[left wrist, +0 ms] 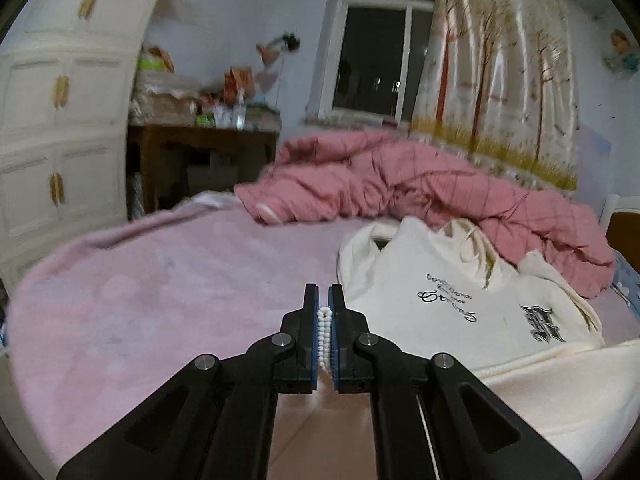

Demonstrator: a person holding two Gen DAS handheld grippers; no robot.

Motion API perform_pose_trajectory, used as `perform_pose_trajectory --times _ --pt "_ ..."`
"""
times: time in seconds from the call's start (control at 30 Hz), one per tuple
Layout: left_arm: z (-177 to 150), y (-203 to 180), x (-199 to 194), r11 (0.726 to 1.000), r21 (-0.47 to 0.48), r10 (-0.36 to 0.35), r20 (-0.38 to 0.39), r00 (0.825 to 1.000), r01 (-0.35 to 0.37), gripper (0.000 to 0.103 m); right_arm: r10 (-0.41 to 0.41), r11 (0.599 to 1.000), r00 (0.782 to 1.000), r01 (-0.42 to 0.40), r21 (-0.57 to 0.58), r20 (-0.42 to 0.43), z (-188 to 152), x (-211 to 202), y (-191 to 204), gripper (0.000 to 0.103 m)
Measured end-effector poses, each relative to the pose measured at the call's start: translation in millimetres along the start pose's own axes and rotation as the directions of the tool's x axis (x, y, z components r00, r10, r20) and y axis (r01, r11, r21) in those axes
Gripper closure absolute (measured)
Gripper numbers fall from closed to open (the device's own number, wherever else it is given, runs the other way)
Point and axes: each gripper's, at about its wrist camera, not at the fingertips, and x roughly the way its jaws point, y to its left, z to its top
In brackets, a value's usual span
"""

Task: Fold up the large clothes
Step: 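Lift the hem with both tools and fold it toward the hood, then open both tools and release the folded hem on the hoodie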

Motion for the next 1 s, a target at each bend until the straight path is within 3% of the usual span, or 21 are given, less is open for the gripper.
perform_pose_trajectory --times 0.33,0.47,0.53,0.6,0.67,0.73,0.77,0.8,0.83,0.87,0.93,1.0 --pt "13 -48 115 0.987 0.136 0.102 -0.111 0.989 -0.087 0.098 -0.04 0.997 0.988 0.029 -0.074 -0.148 19 126 46 0.095" --pt "3 -52 156 0.985 0.154 0.101 -0.196 0.975 -0.072 0.098 -0.076 0.994 0.958 0.053 -0.092 -0.276 2 178 52 0.095" --pt "-4 -47 174 0.988 0.137 0.102 -0.284 0.954 -0.065 0.098 -0.08 0.994 0.929 0.049 -0.095 -0.361 -14 201 51 0.094" --pt "-6 -39 183 0.995 0.095 0.065 -0.338 0.939 -0.035 0.095 -0.047 0.996 0.916 0.015 -0.083 -0.398 -18 207 49 0.093" --pt "-7 -35 191 0.998 0.062 0.031 -0.39 0.92 -0.008 0.087 -0.031 0.997 0.914 0.0 -0.077 -0.404 -16 207 46 0.086" --pt "-7 -36 191 0.998 0.066 0.047 -0.412 0.91 -0.022 0.078 -0.035 0.995 0.907 -0.009 -0.101 -0.42 -15 206 45 0.067" --pt "-5 -38 187 0.997 0.076 0.06 -0.406 0.912 -0.032 0.073 -0.063 0.992 0.904 0.011 -0.125 -0.424 -14 204 44 0.054" --pt "-1 -40 173 0.995 0.095 0.064 -0.372 0.926 -0.031 0.07 -0.119 0.986 0.9 0.056 -0.16 -0.419 -13 198 42 0.029" --pt "2 -43 155 0.992 0.126 0.069 -0.323 0.944 -0.029 0.059 -0.145 0.98 0.911 0.077 -0.186 -0.387 -12 186 38 0.022" --pt "4 -48 135 0.985 0.171 0.079 -0.268 0.96 -0.034 0.049 -0.136 0.977 0.926 0.067 -0.201 -0.352 -10 173 33 0.022" --pt "1 -58 98 0.966 0.254 0.089 -0.183 0.979 -0.04 0.05 -0.13 0.974 0.935 0.058 -0.219 -0.329 -10 152 26 0.022" --pt "-8 -71 58 0.951 0.309 0.031 -0.158 0.987 0.019 0.051 -0.101 0.977 0.939 0.03 -0.213 -0.328 -12 127 20 0.022"
